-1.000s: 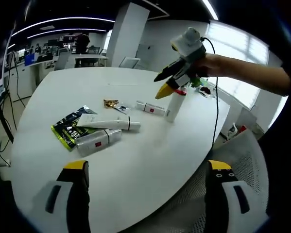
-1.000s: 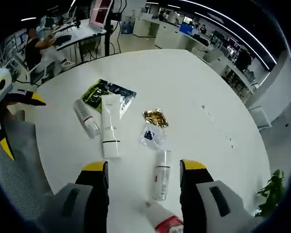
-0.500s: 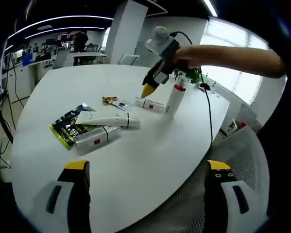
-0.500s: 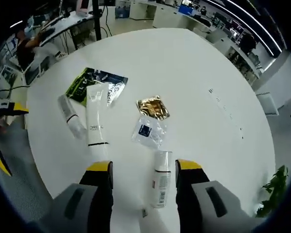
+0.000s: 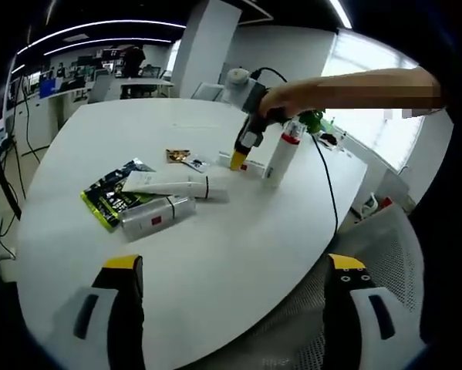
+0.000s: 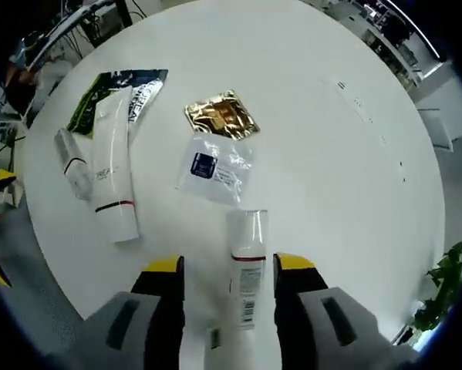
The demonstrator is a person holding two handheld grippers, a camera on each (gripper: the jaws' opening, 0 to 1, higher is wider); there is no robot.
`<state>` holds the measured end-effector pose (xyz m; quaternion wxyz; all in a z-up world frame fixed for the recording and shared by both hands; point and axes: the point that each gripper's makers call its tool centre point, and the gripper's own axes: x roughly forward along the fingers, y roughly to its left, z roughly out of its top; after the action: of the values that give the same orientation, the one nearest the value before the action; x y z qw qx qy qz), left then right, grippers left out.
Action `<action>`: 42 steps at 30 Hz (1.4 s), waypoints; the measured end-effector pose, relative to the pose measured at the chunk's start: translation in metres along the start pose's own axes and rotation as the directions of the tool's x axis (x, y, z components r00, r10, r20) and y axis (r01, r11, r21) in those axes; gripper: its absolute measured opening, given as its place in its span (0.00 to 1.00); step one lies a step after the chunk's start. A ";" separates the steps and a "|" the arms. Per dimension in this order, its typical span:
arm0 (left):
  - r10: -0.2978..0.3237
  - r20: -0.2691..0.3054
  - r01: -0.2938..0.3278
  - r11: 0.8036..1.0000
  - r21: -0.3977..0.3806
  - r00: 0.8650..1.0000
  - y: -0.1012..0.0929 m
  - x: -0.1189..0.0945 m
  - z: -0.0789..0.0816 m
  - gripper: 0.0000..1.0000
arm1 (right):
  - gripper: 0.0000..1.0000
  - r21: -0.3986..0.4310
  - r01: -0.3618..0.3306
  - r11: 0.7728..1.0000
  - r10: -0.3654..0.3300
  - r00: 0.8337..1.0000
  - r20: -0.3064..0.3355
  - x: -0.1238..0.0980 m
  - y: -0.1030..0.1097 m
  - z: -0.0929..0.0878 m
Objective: Arrange the skincare products in the storage area until every visible bottle or jar stands upright without overlapping.
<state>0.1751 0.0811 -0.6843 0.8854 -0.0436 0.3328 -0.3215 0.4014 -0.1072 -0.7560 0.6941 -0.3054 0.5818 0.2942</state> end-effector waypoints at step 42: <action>0.019 0.034 -0.018 0.999 -0.042 0.999 0.000 -0.002 0.012 0.88 | 0.19 -0.200 0.046 0.979 -0.017 0.990 0.143 -0.010 0.018 0.017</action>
<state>0.1811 0.0808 -0.6737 0.8928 -0.0644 0.3246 -0.3056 0.3974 -0.0831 -0.7452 0.7033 -0.3621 0.4934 0.3616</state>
